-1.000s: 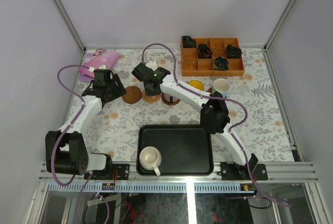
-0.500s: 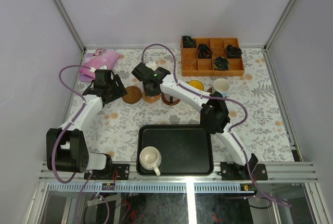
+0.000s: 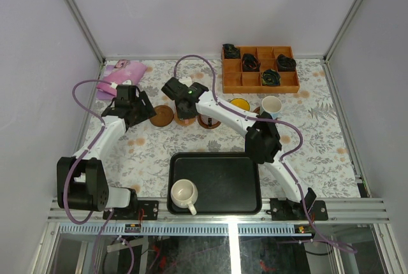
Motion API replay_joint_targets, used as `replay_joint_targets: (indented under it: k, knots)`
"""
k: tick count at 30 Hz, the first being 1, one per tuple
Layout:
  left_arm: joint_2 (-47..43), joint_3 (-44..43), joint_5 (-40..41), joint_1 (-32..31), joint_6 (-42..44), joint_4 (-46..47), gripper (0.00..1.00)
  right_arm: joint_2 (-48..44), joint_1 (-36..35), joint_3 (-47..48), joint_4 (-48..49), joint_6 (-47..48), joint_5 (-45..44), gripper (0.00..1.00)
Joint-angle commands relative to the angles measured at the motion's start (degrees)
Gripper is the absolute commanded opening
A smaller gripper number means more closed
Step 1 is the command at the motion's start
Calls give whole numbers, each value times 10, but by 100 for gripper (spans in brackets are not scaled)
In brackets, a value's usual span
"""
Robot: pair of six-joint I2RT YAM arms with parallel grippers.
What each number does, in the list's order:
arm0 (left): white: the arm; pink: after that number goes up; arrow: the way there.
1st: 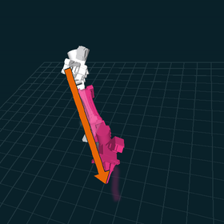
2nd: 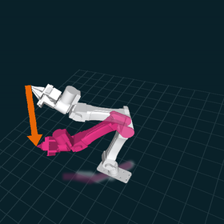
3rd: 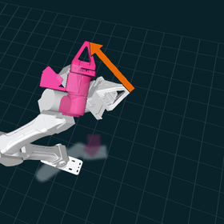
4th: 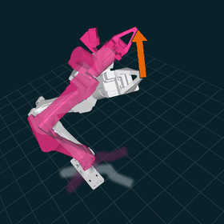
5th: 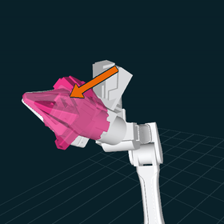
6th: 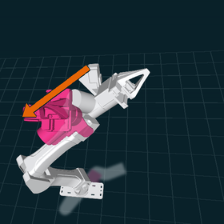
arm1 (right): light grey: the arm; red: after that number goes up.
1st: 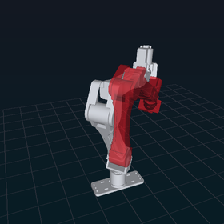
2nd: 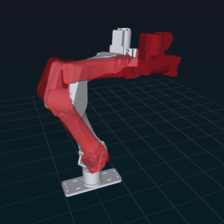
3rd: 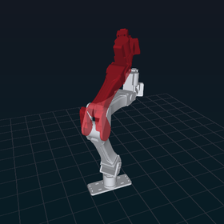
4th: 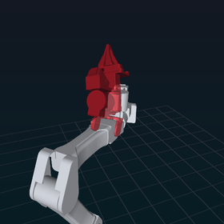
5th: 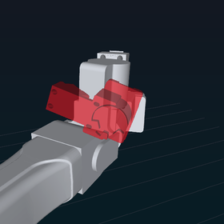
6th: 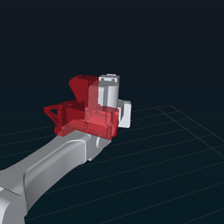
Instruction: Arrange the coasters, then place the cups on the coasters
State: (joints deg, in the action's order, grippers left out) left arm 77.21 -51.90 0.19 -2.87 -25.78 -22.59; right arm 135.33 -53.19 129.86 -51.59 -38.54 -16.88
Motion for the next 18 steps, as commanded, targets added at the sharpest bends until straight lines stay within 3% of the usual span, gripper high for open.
replay_joint_targets:
  k: [1, 12, 13, 15, 18]
  knots:
    - [-2, -3, -11, 3, 11, 24, 66, 3, 1, 9, 16, -5, -14, 0]
    - [-2, -2, -13, 4, 11, 26, 66, 13, 1, 11, 12, -2, 1, 0]
    - [-1, -2, -13, 4, 11, 26, 67, 13, 1, 10, 12, -2, 5, 4]
    - [-2, -2, -13, 3, 11, 26, 67, 11, 0, 6, 12, 0, 11, 25]
    - [-3, -2, -13, 3, 11, 26, 67, -2, -5, -8, 25, 6, 12, 41]
